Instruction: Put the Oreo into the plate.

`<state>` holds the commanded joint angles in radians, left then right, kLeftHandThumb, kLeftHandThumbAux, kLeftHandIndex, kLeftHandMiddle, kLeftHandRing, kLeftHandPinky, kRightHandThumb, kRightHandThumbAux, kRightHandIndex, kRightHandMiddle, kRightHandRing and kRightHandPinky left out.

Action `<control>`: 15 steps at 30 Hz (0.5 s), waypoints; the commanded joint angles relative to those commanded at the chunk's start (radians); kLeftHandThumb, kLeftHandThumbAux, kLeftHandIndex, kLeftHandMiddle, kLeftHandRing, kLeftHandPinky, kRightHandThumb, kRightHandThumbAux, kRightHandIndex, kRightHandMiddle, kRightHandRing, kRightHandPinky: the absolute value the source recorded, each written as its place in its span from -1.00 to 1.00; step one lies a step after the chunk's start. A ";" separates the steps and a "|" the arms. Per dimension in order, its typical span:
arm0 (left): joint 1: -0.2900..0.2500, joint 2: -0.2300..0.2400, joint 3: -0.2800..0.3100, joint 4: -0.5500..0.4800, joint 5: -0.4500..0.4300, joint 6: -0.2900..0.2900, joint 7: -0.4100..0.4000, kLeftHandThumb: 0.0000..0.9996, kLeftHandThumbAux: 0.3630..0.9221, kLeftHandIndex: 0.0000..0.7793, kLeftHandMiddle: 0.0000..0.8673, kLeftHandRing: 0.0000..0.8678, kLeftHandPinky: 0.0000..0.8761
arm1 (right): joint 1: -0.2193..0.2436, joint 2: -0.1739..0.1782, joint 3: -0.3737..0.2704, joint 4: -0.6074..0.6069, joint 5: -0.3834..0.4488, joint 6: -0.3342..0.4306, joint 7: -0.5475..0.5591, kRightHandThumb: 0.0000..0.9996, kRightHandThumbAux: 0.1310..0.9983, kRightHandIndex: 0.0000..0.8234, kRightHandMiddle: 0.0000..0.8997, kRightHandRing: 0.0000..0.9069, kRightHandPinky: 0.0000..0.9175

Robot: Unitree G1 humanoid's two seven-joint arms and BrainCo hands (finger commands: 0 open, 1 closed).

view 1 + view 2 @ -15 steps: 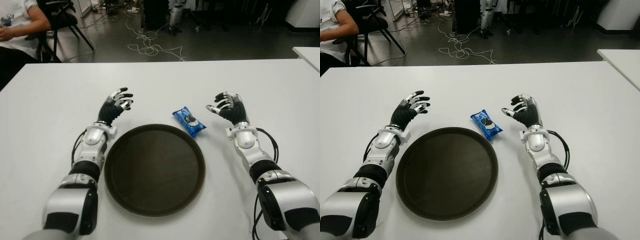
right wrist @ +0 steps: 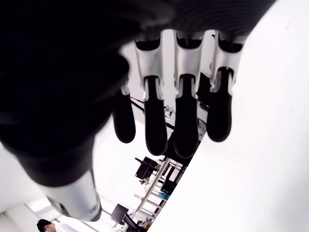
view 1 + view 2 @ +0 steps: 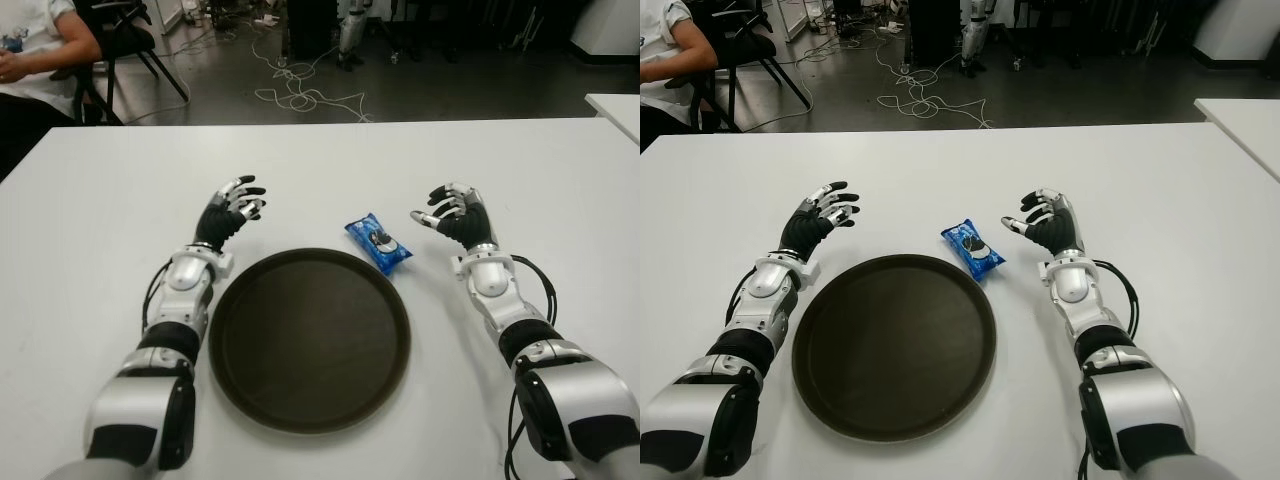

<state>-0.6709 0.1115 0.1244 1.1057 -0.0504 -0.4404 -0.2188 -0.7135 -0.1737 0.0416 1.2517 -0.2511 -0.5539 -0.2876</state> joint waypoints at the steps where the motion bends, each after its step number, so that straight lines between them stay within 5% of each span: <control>1: 0.000 0.000 0.000 -0.001 -0.001 0.000 -0.003 -0.86 0.26 -0.49 -0.34 -0.36 -0.28 | 0.000 0.000 0.000 0.000 -0.001 0.000 -0.002 -0.74 0.57 0.09 0.08 0.13 0.16; 15: 0.001 0.001 -0.007 -0.010 0.010 0.012 0.002 -0.87 0.23 -0.50 -0.30 -0.31 -0.23 | -0.001 0.002 -0.001 0.002 -0.012 0.003 -0.024 -0.76 0.57 0.11 0.06 0.14 0.17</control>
<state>-0.6701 0.1128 0.1177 1.0952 -0.0406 -0.4284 -0.2167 -0.7143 -0.1720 0.0409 1.2533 -0.2631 -0.5513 -0.3112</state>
